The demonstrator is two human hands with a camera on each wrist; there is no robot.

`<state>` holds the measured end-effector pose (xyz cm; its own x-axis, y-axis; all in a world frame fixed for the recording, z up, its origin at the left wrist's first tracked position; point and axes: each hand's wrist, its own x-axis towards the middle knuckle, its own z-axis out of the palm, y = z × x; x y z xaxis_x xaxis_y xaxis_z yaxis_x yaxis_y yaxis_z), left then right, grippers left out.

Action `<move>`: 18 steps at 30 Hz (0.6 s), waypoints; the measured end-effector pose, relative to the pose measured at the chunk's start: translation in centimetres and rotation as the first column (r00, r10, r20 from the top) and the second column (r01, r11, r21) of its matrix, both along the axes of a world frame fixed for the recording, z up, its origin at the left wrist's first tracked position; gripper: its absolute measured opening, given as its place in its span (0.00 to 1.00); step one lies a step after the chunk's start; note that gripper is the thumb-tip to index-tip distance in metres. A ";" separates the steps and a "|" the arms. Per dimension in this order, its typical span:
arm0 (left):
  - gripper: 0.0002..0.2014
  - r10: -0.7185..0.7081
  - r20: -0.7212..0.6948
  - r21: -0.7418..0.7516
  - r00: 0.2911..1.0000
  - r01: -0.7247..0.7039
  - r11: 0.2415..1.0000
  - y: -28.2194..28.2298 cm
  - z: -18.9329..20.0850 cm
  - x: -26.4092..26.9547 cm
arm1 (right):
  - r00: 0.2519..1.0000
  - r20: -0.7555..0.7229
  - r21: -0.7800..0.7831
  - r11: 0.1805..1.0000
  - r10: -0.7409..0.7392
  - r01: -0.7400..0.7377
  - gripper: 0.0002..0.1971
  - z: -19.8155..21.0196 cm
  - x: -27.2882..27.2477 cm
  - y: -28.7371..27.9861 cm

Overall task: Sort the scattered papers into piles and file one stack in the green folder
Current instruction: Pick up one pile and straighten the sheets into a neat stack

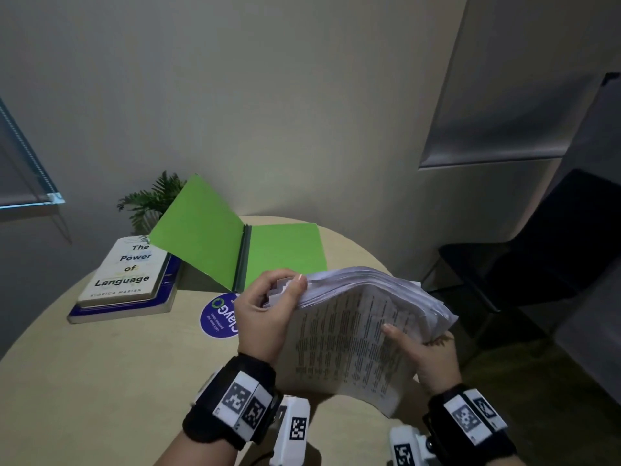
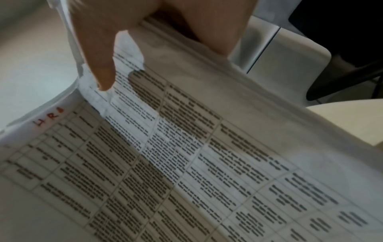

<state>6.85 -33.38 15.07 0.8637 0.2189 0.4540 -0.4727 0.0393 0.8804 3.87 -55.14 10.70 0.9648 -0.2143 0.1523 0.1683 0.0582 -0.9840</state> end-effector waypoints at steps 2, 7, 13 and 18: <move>0.07 0.029 -0.008 -0.041 1.000 -0.029 0.999 -0.1 -0.1 0.2 | 1.000 -0.008 -0.017 1.000 -0.009 0.009 0.19 -0.2 0.1 0.0; 0.04 0.039 -0.005 -0.116 0.999 -0.039 0.992 0.7 -0.7 0.9 | 0.999 -0.033 0.012 1.000 -0.012 0.012 0.16 -0.1 0.2 -0.1; 0.08 0.011 0.012 -0.052 1.000 -0.010 0.999 0.4 -0.5 1.3 | 0.998 -0.059 0.038 0.999 -0.015 0.017 0.14 -0.1 0.6 -0.1; 0.19 -0.068 -0.001 -0.049 0.998 0.068 0.996 1.3 -0.9 1.7 | 0.995 -0.100 0.075 0.997 -0.005 0.013 0.10 -0.1 1.2 -0.6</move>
